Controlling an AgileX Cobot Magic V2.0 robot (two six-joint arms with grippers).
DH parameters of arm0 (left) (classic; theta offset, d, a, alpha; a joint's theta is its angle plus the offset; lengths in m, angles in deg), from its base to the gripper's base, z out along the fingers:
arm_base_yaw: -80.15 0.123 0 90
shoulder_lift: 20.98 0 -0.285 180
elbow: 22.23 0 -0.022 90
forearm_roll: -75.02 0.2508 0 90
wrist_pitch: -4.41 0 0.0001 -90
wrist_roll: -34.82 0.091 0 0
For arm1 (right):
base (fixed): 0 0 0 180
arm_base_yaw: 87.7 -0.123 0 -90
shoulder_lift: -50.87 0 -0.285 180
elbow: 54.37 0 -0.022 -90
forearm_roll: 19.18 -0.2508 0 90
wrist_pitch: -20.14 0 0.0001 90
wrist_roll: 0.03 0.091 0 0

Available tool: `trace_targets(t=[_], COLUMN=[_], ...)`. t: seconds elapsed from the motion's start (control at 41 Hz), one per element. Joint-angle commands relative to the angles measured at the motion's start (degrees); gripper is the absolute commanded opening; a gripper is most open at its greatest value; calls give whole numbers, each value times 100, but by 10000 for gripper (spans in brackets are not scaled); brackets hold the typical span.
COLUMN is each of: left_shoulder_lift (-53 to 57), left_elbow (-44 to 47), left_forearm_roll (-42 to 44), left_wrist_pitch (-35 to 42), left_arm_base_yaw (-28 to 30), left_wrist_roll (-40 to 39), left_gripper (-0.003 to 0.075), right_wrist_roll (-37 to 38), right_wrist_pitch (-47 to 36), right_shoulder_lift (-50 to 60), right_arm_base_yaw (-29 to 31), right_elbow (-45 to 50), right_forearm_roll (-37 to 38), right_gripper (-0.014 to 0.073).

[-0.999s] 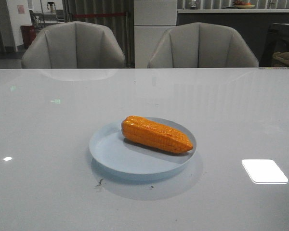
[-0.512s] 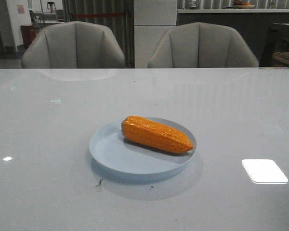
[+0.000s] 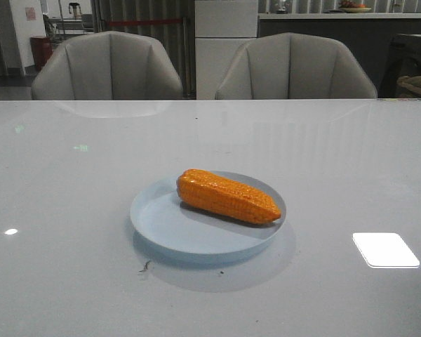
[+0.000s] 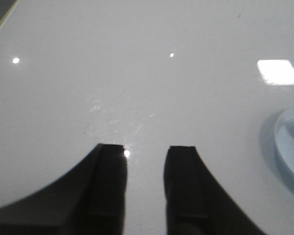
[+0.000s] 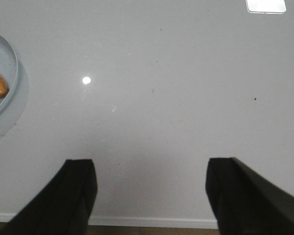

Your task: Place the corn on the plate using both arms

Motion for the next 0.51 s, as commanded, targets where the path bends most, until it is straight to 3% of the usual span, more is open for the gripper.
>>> trace_targets(t=[0.0,0.244,0.487], left_shoulder_lift=[329,1706,2837], left_elbow=[2,921,1821], left_forearm_roll=[-301,508,508], left_wrist_pitch=[632,1312,1860], left_arm_base_yaw=[8,183,219], left_wrist_roll=[172,172,172], left_gripper=[98,86,86], right_wrist_roll=[-54,-54,-54], right_wrist_pitch=[-399,-399,-399], right_shoulder_lift=[13,13,13], right_arm_base_yaw=[27,27,27], right_elbow=[-146,-146,-146], right_forearm_roll=[-60,-60,-60], right_gripper=[573,573,573])
